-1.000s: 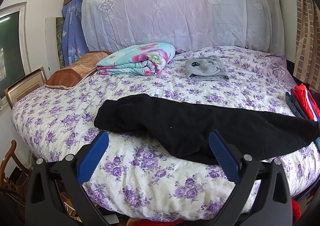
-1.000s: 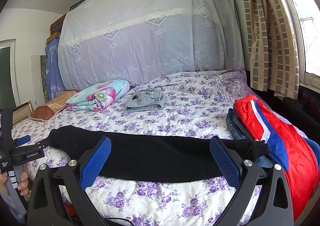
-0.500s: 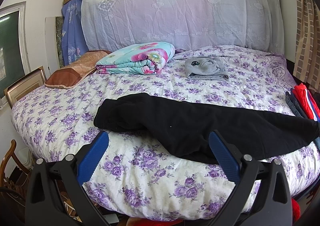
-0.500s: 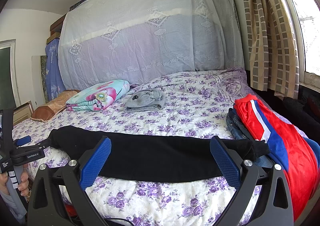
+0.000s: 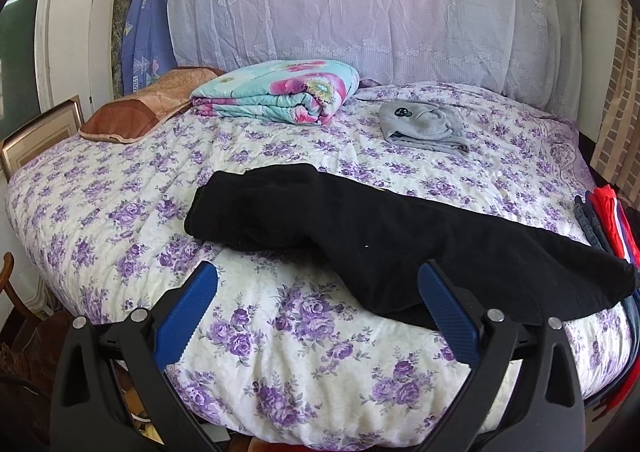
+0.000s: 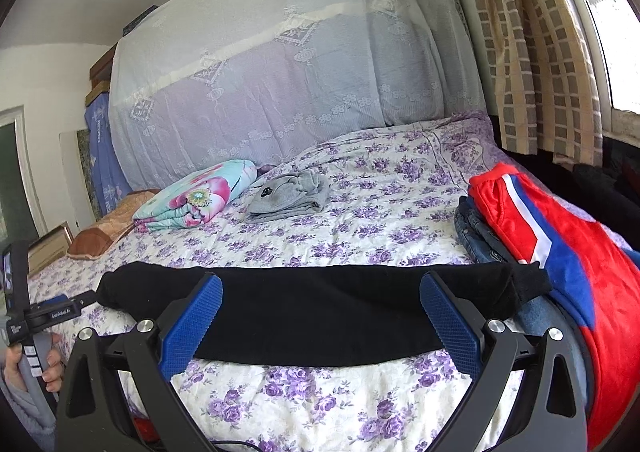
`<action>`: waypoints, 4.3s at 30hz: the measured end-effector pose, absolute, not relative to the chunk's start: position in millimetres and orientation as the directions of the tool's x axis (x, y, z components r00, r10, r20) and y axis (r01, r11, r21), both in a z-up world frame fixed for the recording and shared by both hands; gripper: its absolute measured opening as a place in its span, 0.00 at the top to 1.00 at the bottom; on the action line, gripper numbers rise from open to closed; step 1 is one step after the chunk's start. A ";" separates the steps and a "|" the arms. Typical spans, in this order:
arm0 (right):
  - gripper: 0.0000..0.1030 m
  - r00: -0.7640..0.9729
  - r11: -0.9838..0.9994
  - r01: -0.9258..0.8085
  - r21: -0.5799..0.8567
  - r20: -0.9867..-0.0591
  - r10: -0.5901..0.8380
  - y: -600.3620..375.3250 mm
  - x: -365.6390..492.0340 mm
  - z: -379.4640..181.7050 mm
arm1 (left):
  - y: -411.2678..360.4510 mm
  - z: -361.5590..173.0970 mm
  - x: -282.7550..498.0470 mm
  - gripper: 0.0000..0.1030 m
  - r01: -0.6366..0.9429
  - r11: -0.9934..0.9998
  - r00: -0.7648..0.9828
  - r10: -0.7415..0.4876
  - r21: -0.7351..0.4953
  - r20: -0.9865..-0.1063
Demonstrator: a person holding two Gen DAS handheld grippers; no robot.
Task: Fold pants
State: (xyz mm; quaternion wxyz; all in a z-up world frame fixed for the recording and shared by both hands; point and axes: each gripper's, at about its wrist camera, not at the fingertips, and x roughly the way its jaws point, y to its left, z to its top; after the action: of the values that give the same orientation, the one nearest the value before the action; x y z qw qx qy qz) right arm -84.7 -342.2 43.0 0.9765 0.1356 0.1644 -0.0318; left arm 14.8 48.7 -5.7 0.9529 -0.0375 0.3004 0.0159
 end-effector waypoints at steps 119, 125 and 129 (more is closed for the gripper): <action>0.33 0.686 0.965 0.255 0.065 -0.715 -0.133 -463.2 -74.0 -48.0 | 146.5 -55.9 168.0 0.60 0.020 0.872 0.706 -0.359 -0.490 -0.610; 0.33 0.784 0.906 0.269 0.329 -0.621 -0.007 -503.4 -62.5 -33.0 | 142.5 -60.1 161.4 0.53 0.022 0.875 0.702 -0.358 -0.484 -0.615; 0.70 0.773 0.826 0.298 0.479 -0.629 0.086 -521.2 -43.7 -56.8 | 150.3 -60.7 154.7 0.53 0.002 0.872 0.706 -0.349 -0.490 -0.617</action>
State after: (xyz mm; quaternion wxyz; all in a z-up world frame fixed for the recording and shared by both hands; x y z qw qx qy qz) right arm -43.7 -521.2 -56.8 0.8959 0.2892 0.3320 -0.0591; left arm 154.7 150.3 -60.7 0.8934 -0.2336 0.3709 -0.0983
